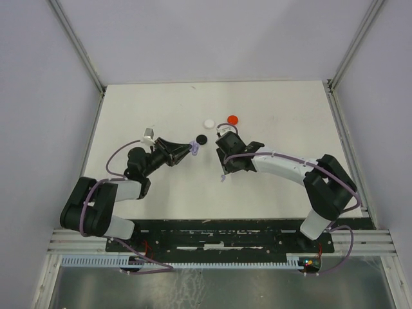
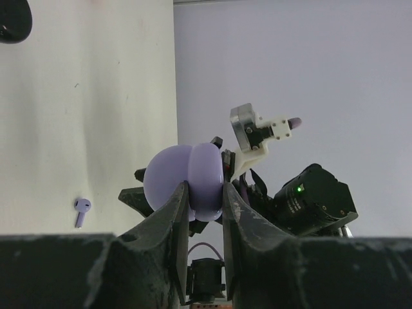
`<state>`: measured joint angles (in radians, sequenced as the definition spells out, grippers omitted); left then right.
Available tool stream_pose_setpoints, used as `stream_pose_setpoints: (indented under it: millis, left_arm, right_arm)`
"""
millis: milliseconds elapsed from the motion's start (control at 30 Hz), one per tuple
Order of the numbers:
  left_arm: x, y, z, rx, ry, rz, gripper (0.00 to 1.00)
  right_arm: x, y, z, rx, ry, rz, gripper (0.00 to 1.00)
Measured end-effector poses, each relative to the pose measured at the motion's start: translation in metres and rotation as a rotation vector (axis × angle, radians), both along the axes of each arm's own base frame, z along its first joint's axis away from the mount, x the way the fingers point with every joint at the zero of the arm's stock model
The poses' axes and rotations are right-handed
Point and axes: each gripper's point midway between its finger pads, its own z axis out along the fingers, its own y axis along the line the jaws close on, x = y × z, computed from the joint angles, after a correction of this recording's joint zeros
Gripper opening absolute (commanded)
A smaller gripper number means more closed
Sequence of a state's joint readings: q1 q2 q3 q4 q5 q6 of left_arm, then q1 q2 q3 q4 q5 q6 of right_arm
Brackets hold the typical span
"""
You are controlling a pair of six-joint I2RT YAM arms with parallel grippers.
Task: Insert the wireless bluetooth earbuds into the charging case
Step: Pick up the earbud from the center of the board.
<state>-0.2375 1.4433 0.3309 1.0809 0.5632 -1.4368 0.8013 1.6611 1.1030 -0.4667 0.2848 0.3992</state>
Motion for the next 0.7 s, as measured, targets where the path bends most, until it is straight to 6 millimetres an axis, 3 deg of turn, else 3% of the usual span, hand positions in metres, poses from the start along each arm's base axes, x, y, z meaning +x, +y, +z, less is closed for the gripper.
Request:
stream_pose_setpoints:
  millis: [467,700]
  left_arm:
    - [-0.007,0.011,-0.015,0.056,0.025,0.03,0.03]
    - [-0.007,0.013,-0.017,0.059,0.027,0.037,0.03]
  right_arm:
    - [-0.013,0.024,-0.032,0.112,0.14,-0.09,0.61]
    - [-0.014,0.032,-0.034,0.152,0.159,-0.105,0.61]
